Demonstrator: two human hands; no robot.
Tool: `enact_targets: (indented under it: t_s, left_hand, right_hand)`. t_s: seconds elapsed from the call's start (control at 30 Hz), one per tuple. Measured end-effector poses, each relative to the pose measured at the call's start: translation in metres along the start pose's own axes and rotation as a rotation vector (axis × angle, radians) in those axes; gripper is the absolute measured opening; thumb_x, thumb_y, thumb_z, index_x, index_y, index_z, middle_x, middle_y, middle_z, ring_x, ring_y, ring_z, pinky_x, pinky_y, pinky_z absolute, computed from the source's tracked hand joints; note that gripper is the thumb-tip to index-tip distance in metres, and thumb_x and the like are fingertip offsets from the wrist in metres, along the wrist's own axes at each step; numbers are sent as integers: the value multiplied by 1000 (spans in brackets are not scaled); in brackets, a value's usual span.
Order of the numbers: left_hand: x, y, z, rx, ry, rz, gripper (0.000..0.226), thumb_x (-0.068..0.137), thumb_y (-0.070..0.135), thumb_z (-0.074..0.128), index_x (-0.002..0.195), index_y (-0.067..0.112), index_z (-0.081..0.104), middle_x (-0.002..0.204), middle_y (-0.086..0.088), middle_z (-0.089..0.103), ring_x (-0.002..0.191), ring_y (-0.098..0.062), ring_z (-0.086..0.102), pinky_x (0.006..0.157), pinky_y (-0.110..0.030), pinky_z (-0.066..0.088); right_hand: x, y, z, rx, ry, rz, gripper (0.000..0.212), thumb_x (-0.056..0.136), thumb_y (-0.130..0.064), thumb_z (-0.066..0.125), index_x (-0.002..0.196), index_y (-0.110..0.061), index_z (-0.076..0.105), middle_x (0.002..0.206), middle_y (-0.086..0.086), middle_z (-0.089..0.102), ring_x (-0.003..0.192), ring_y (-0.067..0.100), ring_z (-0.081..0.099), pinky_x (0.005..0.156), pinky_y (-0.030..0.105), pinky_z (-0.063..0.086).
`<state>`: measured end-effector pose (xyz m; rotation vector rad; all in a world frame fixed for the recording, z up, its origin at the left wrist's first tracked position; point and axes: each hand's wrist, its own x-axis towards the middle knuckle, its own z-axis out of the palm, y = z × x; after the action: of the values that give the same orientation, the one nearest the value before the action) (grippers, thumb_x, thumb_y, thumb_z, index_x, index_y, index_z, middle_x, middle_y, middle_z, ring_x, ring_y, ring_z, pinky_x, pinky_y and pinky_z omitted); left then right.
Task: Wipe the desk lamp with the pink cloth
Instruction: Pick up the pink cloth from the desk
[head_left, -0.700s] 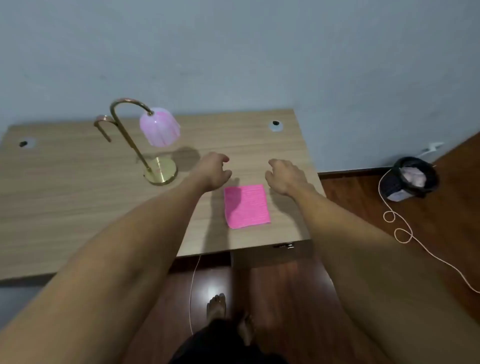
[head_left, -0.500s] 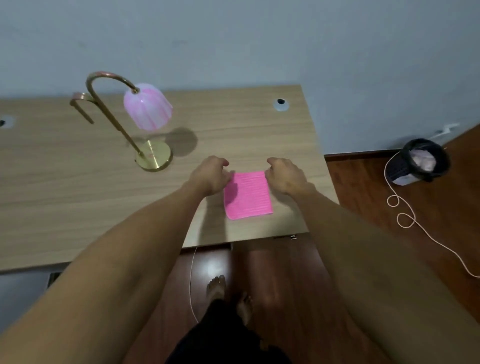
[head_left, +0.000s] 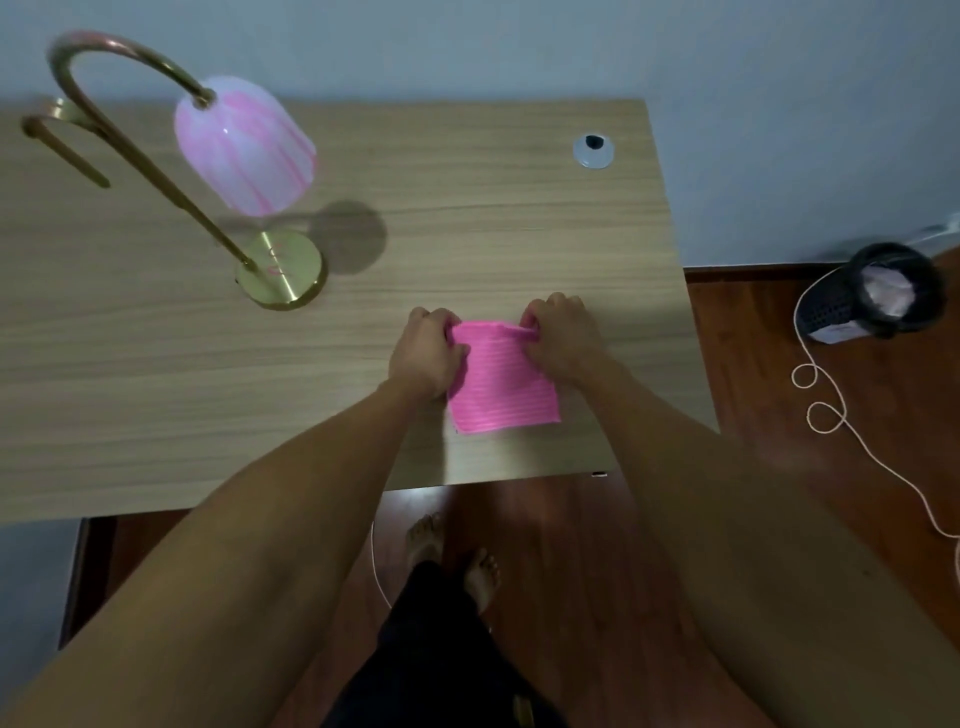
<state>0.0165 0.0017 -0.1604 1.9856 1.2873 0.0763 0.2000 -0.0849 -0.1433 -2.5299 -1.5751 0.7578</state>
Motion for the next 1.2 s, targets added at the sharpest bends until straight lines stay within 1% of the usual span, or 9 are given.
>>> enact_targets:
  t_s: [0.2, 0.33, 0.43, 0.53, 0.6, 0.7, 0.83, 1.0, 1.2]
  left_hand:
    - [-6, 6, -11, -269, -22, -72, 10, 80, 5, 67, 88, 10, 63, 93, -10, 71, 83, -22, 65, 77, -41, 57]
    - [-13, 20, -40, -476, -77, -85, 19, 84, -1, 66, 94, 11, 56, 82, -11, 63, 73, -24, 58, 69, -42, 53]
    - [-22, 38, -67, -540, -65, -60, 16, 87, 0, 68, 95, 11, 60, 92, -13, 65, 81, -26, 62, 74, -39, 54]
    - [-33, 55, -95, -557, -26, -22, 8, 89, 9, 69, 86, 13, 63, 92, -14, 65, 85, -25, 61, 75, -40, 52]
    - [-40, 69, -116, -599, 10, 15, 9, 88, 17, 71, 85, 14, 64, 89, -13, 64, 84, -24, 59, 75, -40, 49]
    - [-49, 92, -148, -614, 64, 80, 12, 94, 17, 69, 84, 13, 64, 82, -6, 64, 78, -20, 56, 72, -34, 45]
    - [-55, 109, -188, -555, 244, 144, 13, 90, 25, 71, 89, 12, 70, 83, -5, 68, 78, -18, 59, 73, -33, 48]
    - [-67, 100, -251, -457, 478, 196, 13, 83, 35, 66, 79, 24, 71, 76, 5, 75, 80, -19, 73, 80, -34, 59]
    - [-79, 50, -325, -257, 652, 206, 27, 91, 19, 56, 112, 13, 71, 104, 1, 72, 99, -19, 69, 87, -28, 51]
  right_hand:
    - [-7, -4, -8, 410, -89, 76, 25, 76, -1, 67, 73, -22, 55, 84, 0, 58, 81, 20, 53, 69, 34, 46]
    - [-22, -8, -30, 628, -140, 89, 25, 76, 6, 74, 95, -8, 65, 87, 9, 65, 70, 20, 58, 59, 26, 48]
    - [-34, -18, -55, 723, -198, 112, 21, 81, -2, 80, 100, -8, 73, 98, 17, 76, 84, 32, 74, 78, 44, 63]
    - [-49, -33, -85, 799, -226, 114, 27, 78, -11, 84, 103, -10, 74, 101, 16, 78, 96, 36, 76, 91, 50, 62]
    - [-56, -46, -106, 860, -234, 97, 38, 72, -13, 86, 107, -9, 72, 104, 15, 77, 94, 34, 75, 89, 47, 63]
    - [-63, -71, -137, 1013, -220, 69, 34, 71, 0, 68, 104, 0, 67, 92, 11, 64, 73, 22, 61, 68, 35, 51]
    - [-68, -103, -169, 1048, -102, 78, 29, 78, 7, 54, 103, 0, 64, 80, 4, 44, 64, 13, 43, 55, 28, 34]
    - [-59, -135, -190, 1227, 111, 148, 14, 79, -3, 56, 90, -11, 58, 86, 8, 48, 79, 22, 47, 64, 29, 35]
    - [-46, -187, -191, 1279, 284, 81, 7, 95, -15, 59, 98, -15, 65, 89, 4, 63, 84, 21, 59, 75, 33, 44]
